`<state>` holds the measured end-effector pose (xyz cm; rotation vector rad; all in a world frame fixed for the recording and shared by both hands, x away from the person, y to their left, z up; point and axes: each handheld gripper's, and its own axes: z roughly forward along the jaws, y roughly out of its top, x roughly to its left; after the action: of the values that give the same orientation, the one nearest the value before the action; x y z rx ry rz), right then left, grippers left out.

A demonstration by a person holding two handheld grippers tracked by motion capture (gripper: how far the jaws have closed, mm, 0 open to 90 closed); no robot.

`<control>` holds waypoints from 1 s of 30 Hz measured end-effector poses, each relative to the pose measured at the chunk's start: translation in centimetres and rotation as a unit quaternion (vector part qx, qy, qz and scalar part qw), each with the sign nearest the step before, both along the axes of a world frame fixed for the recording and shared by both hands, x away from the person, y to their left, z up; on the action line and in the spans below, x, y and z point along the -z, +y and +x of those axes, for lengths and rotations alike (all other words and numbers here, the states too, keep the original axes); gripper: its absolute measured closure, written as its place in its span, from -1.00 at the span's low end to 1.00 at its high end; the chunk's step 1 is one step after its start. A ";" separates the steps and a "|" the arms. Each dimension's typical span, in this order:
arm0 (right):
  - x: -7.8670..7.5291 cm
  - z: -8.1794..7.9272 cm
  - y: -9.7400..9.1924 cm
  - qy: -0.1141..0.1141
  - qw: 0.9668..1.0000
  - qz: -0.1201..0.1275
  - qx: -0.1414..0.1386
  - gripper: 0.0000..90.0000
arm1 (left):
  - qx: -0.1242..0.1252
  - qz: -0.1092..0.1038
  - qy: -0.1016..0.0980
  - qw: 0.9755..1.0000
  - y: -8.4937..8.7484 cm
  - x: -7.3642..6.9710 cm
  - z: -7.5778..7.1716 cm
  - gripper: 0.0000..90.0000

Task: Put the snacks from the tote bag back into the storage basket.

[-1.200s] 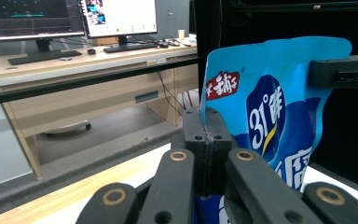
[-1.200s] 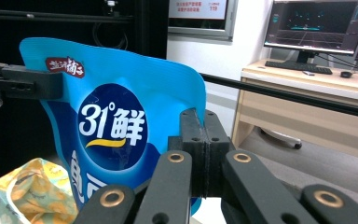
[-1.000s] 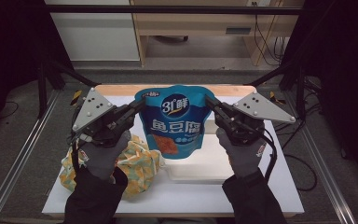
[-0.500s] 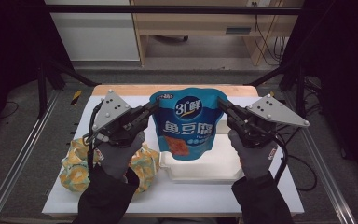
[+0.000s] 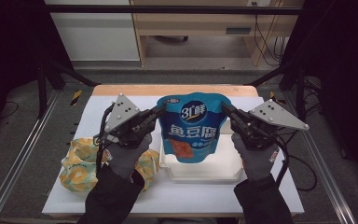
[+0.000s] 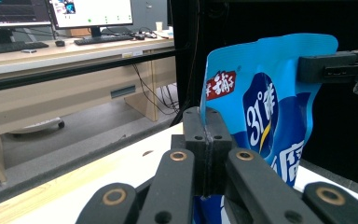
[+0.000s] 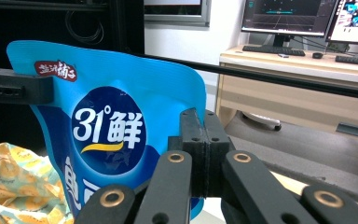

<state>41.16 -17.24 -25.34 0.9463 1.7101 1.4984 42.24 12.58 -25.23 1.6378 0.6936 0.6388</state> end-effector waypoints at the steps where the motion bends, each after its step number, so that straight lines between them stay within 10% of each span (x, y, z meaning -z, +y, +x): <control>1: 0.0 0.0 0.0 0.000 1.000 0.000 0.000 1.00 | 0.000 0.000 0.001 1.000 0.0 0.1 0.0 1.00; 30: 4.7 1.2 0.4 0.043 0.999 -0.004 -0.001 1.00 | 0.000 0.019 0.038 0.999 0.4 4.7 1.1 1.00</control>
<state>42.35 -16.80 -30.05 1.0195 1.7767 1.4708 43.33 12.99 -29.92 1.7049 0.7396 0.5949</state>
